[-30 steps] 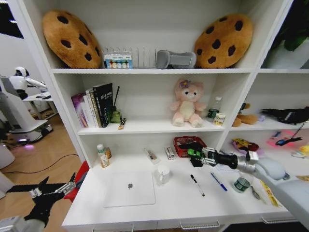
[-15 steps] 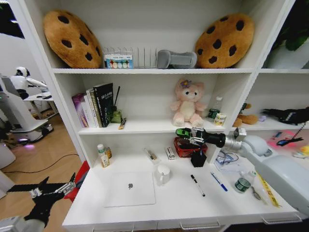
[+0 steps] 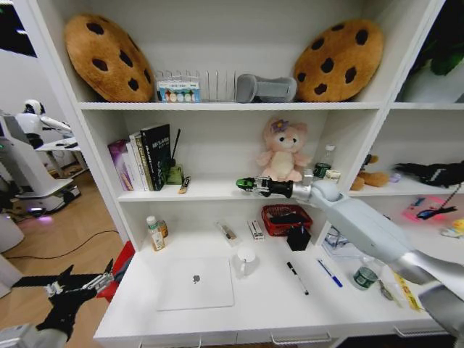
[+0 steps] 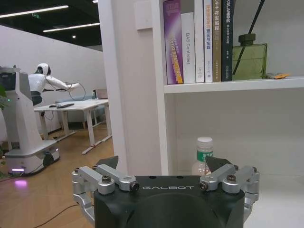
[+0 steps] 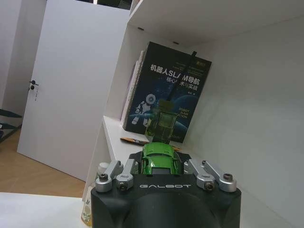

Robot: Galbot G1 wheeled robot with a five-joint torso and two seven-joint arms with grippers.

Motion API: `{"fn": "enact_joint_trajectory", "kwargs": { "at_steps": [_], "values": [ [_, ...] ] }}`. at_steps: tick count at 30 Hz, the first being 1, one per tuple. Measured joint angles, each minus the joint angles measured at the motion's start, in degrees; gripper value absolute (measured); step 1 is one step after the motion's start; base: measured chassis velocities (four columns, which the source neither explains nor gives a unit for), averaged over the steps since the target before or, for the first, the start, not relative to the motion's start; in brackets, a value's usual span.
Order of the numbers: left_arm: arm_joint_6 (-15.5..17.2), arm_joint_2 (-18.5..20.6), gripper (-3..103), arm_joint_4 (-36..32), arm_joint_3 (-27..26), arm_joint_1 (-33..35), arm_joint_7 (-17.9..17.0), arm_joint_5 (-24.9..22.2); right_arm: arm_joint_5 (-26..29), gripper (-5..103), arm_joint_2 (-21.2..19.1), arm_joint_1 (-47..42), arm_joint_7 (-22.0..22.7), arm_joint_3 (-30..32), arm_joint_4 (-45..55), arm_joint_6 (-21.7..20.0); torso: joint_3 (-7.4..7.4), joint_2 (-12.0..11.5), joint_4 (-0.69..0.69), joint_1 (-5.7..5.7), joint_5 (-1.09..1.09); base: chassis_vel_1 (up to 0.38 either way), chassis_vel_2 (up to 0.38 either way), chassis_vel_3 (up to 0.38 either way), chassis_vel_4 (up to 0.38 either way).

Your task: Organize the objects on the table.

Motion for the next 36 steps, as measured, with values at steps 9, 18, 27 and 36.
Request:
{"fn": "enact_joint_trajectory", "kwargs": {
  "at_steps": [9, 18, 27, 36],
  "values": [
    [0.0, 0.0, 100, 0.0, 0.0, 0.0, 0.0, 0.0, 0.3, 36, 2.8, 1.5, 3.8, -1.8, -1.9, -1.6, 0.00, 0.0, 0.00, 0.00, 0.00, 0.000, 0.000, 0.000, 0.000],
    [0.0, 0.0, 100, 0.0, 0.0, 0.0, 0.0, 0.0, -0.6, 36, 2.1, 2.0, 6.0, -1.8, -1.3, -4.2, 0.00, 0.0, -0.01, -0.01, 0.00, 0.000, 0.000, 0.000, 0.000],
    [0.0, 0.0, 100, 0.0, 0.0, 0.0, 0.0, 0.0, -0.8, 36, 1.5, 2.2, 8.9, -2.4, -1.6, -5.9, 0.00, 0.0, -0.01, -0.01, 0.01, 0.000, 0.000, 0.000, 0.000],
    [0.0, 0.0, 100, 0.0, 0.0, 0.0, 0.0, 0.0, -0.9, 36, 1.8, 2.6, 8.7, -3.5, -1.6, -7.0, 0.00, 0.0, 0.00, -0.01, 0.01, 0.000, 0.000, 0.000, 0.000]
  ]
}}
